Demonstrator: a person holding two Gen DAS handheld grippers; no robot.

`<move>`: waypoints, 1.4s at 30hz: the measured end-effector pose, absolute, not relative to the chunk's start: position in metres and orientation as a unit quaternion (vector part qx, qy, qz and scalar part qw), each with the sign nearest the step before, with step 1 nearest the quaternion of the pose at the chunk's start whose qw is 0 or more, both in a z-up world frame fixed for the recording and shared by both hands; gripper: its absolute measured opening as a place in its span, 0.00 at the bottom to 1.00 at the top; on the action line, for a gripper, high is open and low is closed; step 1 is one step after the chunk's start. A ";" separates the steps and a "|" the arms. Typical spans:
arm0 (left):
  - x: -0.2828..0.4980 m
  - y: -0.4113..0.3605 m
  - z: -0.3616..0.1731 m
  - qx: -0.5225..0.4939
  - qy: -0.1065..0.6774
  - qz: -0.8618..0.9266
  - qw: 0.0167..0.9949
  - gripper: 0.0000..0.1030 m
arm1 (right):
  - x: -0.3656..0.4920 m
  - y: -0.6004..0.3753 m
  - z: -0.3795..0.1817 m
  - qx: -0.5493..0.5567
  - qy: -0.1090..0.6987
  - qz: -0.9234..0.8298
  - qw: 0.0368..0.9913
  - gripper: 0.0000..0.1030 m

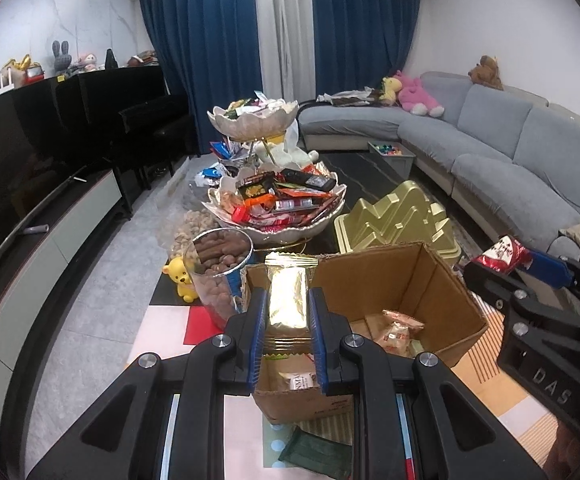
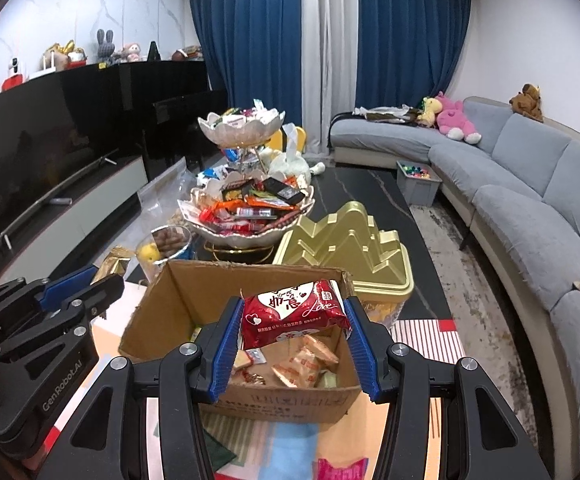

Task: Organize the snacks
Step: 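Open both tools to drop the gold packet and red snack into the box, then move both tools back from the box toward the green packet and pink candy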

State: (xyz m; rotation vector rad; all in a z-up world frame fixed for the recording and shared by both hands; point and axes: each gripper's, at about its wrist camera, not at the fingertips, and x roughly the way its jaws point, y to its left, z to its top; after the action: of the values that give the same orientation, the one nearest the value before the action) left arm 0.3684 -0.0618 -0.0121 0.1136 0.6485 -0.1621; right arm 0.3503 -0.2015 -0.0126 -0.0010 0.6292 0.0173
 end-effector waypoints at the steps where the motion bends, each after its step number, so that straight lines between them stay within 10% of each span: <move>1: 0.371 -0.062 -0.014 0.057 0.321 -0.079 0.942 0.21 | 0.351 -0.201 -0.014 -0.002 0.311 0.008 0.950 0.50; 17: 0.391 -0.070 -0.034 0.084 0.348 -0.084 0.930 0.22 | 0.380 -0.197 -0.019 -0.015 0.347 0.023 0.938 0.51; 25: 0.389 -0.068 -0.029 0.091 0.343 -0.077 0.932 0.53 | 0.382 -0.200 -0.013 -0.020 0.335 0.008 0.942 0.78; 42: 0.369 -0.059 -0.013 0.079 0.324 -0.069 0.940 0.80 | 0.367 -0.207 0.003 0.004 0.321 -0.002 0.947 0.78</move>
State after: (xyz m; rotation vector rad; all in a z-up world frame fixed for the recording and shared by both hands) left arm 0.3687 -0.0587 -0.0134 0.1603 0.6610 -0.1404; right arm 0.3675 -0.2070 0.0031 0.0081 0.6545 -0.0049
